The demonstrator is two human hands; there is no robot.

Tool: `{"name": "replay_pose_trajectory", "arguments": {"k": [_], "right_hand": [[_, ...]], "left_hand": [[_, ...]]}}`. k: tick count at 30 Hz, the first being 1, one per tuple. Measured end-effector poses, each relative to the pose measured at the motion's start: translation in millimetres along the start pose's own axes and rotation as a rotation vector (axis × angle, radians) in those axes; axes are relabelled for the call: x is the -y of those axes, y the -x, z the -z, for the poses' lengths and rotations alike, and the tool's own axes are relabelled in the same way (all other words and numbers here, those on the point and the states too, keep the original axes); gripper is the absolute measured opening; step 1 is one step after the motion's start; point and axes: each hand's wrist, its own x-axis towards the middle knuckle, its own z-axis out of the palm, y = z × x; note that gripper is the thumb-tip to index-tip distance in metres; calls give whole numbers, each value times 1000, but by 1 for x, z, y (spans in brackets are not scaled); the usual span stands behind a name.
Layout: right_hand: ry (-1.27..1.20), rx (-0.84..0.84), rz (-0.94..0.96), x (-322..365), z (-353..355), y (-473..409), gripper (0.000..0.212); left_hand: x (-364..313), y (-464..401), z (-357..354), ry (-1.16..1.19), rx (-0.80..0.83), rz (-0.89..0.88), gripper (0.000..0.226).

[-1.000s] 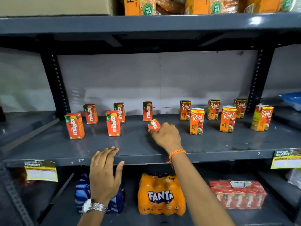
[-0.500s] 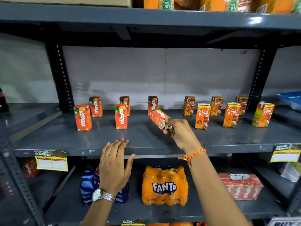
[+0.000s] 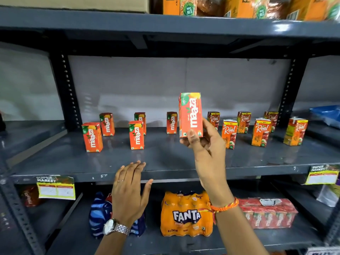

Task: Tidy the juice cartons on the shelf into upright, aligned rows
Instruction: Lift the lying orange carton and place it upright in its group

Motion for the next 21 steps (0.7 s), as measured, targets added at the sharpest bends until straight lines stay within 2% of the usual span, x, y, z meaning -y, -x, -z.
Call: {"name": "replay_pose_trajectory", "arguments": {"k": [5,14,17,19,21], "right_hand": [[-7,-20,112,18,0,24,60],[0,-37,138,21,3,30,63],[-173,-14,-6,21,3,21,54],[-425,13,-184,17,7,10,44],[-536,18,-365,6,13,-6,39]], "left_hand": [[0,1,-2,-10,7,-2,51],[0,1,-1,3,10,-6,52],[-1,1,1,20,11,-5,51],[-1,1,2,18,12,-10,51],[0,1,3,20,17,-13,52]]}}
